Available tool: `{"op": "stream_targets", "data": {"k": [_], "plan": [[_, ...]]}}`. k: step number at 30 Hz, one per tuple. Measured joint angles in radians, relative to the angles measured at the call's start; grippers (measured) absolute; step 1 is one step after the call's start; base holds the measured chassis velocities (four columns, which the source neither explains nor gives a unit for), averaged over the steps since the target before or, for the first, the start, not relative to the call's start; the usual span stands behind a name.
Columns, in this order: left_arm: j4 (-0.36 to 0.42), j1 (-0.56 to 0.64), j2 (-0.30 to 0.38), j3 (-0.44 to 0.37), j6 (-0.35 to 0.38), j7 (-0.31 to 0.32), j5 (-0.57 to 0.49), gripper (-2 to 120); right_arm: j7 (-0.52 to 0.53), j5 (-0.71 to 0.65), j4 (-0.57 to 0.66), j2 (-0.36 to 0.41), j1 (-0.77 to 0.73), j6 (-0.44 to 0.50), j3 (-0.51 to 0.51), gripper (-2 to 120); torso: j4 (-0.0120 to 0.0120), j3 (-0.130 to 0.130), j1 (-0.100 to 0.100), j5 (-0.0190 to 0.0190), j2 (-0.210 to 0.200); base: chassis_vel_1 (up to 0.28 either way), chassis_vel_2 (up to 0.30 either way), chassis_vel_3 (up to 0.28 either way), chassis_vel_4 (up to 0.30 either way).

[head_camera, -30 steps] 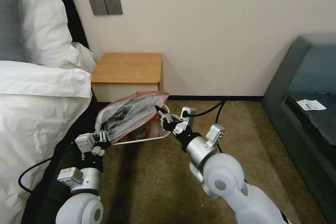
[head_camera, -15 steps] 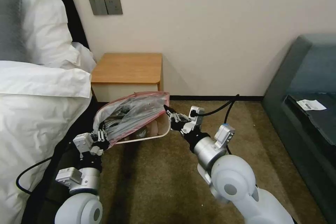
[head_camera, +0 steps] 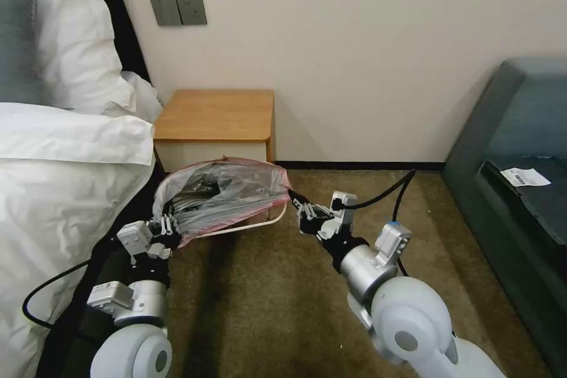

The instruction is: Pick up the garbage bag from the table and place it over the trash can.

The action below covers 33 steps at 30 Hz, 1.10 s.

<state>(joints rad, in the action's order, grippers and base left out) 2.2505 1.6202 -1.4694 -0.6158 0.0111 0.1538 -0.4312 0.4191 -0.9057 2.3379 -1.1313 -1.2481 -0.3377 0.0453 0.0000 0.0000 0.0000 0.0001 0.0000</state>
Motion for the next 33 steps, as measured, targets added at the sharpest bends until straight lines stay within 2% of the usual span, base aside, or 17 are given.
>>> {"op": "stream_targets", "data": {"k": [8, 12, 14, 15, 16, 18, 19, 20, 23, 25, 27, 29, 32, 33], "plan": [[0.015, 0.006, -0.006, 0.010, 0.000, 0.000, -0.005, 11, -0.020, 0.045, 0.007, -0.001, -0.025, 0.001, 0.007, 0, -0.0001, 0.000, 0.000, 0.0000, 0.000, 0.000, 0.000, 0.000, 0.000], [0.013, 0.008, -0.006, 0.005, -0.003, -0.008, 0.003, 11, -0.072, 0.108, 0.007, -0.002, -0.016, 0.004, 0.030, 0, 0.0000, 0.000, 0.000, 0.0000, 0.000, 0.000, 0.000, 0.000, 0.000], [0.005, 0.009, -0.005, 0.003, -0.007, -0.012, 0.016, 11, -0.132, 0.200, 0.004, 0.004, -0.004, 0.009, 0.052, 0, 0.0000, 0.000, 0.000, 0.0000, 0.000, 0.000, 0.000, 0.000, 0.000], [0.000, 0.008, -0.003, 0.002, -0.011, -0.014, 0.025, 11, -0.178, 0.263, -0.006, 0.015, 0.004, 0.021, 0.067, 4, 0.0000, 0.000, 0.000, -0.0002, 0.000, 0.000, 0.000, 0.000, 0.000], [0.000, 0.008, -0.003, 0.002, -0.011, -0.014, 0.025, 11, -0.178, 0.263, -0.006, 0.015, 0.004, 0.021, 0.067, 4, 0.0000, 0.000, 0.000, -0.0002, 0.000, 0.000, 0.000, 0.000, 0.000], [-0.002, 0.009, 0.000, 0.002, -0.012, -0.015, 0.030, 11, -0.241, 0.311, -0.021, 0.042, 0.025, 0.032, 0.088, 12, -0.0001, 0.000, 0.000, -0.0001, 0.000, 0.000, 0.000, 0.000, 0.000], [-0.002, 0.009, 0.002, 0.002, -0.013, -0.017, 0.032, 11, -0.267, 0.316, -0.032, 0.066, 0.047, 0.034, 0.095, 17, -0.0001, 0.000, 0.000, 0.0000, 0.000, 0.000, 0.000, 0.000, 0.000], [-0.002, 0.009, 0.002, 0.002, -0.013, -0.017, 0.032, 11, -0.267, 0.316, -0.032, 0.066, 0.047, 0.034, 0.095, 17, -0.0001, 0.000, 0.000, 0.0000, 0.000, 0.000, 0.000, 0.000, 0.000], [0.002, 0.010, 0.004, 0.010, -0.013, -0.022, 0.036, 11, -0.351, 0.308, -0.093, 0.132, 0.116, 0.049, 0.100, 32, -0.0001, 0.000, 0.000, 0.0000, 0.000, 0.000, 0.000, 0.000, 0.000], [0.002, 0.010, 0.004, 0.011, -0.013, -0.022, 0.036, 11, -0.356, 0.307, -0.097, 0.136, 0.120, 0.051, 0.099, 33, -0.0001, 0.000, 0.000, -0.0001, 0.000, 0.000, 0.000, 0.000, 0.000], [0.003, 0.009, 0.004, 0.021, -0.014, -0.026, 0.042, 11, -0.391, 0.286, -0.157, 0.174, 0.187, 0.062, 0.059, 46, -0.0001, 0.000, 0.000, 0.0000, 0.000, 0.000, 0.000, 0.000, 0.000], [0.002, 0.009, 0.003, 0.023, -0.014, -0.026, 0.042, 11, -0.393, 0.279, -0.172, 0.179, 0.205, 0.062, 0.044, 50, 0.0000, 0.000, 0.000, -0.0001, 0.000, 0.000, 0.000, 0.000, 0.000], [0.005, 0.009, 0.005, 0.024, -0.014, -0.027, 0.044, 11, -0.393, 0.256, -0.212, 0.181, 0.258, 0.061, -0.001, 65, 0.0000, 0.000, 0.000, 0.0000, 0.000, 0.000, 0.000, 0.000, 0.000], [0.005, 0.009, 0.005, 0.024, -0.014, -0.027, 0.044, 11, -0.393, 0.256, -0.212, 0.181, 0.258, 0.061, -0.001, 65, 0.0000, 0.000, 0.000, 0.0000, 0.000, 0.000, 0.000, 0.000, 0.000]]}}
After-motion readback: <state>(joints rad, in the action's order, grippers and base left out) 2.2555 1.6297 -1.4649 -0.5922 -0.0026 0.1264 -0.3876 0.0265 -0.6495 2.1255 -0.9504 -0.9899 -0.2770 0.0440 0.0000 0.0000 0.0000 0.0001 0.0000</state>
